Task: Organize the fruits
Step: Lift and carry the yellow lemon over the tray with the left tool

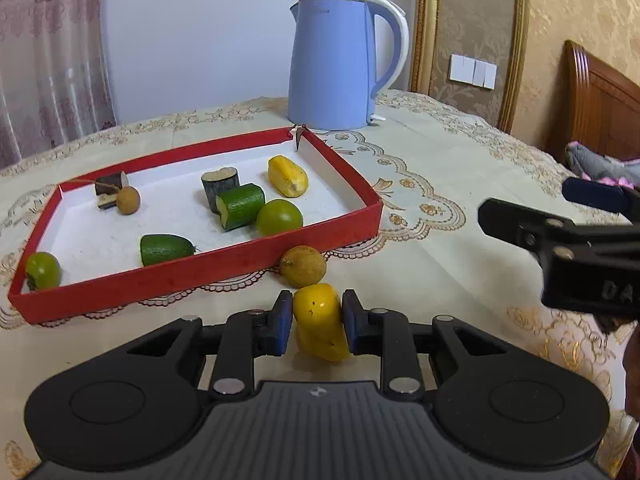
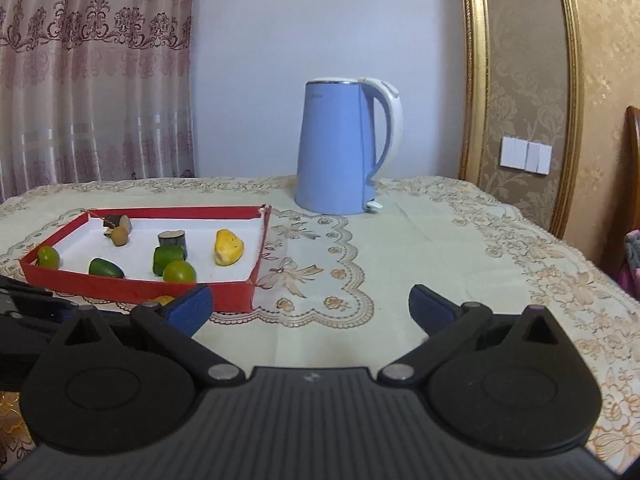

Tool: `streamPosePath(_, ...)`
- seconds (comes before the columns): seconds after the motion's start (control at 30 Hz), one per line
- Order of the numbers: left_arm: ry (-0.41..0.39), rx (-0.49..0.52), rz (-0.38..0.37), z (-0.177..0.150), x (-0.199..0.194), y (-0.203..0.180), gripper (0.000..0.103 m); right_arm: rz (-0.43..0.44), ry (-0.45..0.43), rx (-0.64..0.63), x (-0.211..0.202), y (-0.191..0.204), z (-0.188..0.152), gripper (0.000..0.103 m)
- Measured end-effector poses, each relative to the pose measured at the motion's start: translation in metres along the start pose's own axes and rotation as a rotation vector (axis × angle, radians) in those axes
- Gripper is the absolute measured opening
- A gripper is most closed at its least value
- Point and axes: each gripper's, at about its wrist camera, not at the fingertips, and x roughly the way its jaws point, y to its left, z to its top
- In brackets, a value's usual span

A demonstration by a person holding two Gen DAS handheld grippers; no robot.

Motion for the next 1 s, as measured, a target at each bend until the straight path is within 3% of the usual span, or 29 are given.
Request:
streamPosePath(0.1, 0.085, -0.078, -0.085, 0.001, 0.016, 0.007, 0.025, -0.002, 0.013, -0.021, 0.0, 0.004, 0.0, 0.103)
streamPosePath(0.3, 0.078, -0.112, -0.075, -0.001, 0.018, 0.012, 0.022, -0.002, 0.004, -0.053, -0.002, 0.009, 0.001, 0.102)
streamPosePath(0.4, 0.057, -0.1, -0.046, -0.002, 0.009, 0.015, 0.022, 0.033, 0.043, -0.063, 0.004, 0.014, -0.001, 0.092)
streamPosePath(0.57, -0.025, -0.054, 0.095, -0.007, -0.023, 0.03, 0.022, 0.091, 0.057, -0.12, 0.008, 0.036, -0.002, 0.092)
streamPosePath(0.73, -0.033, -0.072, 0.241, -0.01, -0.042, 0.065, 0.022, 0.203, 0.098, -0.102, 0.022, 0.057, 0.0, 0.092)
streamPosePath(0.87, -0.054, -0.098, 0.317, -0.011, -0.055, 0.09, 0.022, 0.246, 0.125, -0.122, 0.037, 0.079, 0.002, 0.085)
streamPosePath(1.0, -0.078, -0.102, 0.347, -0.009, -0.064, 0.1, 0.022, 0.234, 0.169, -0.183, 0.055, 0.101, 0.002, 0.084)
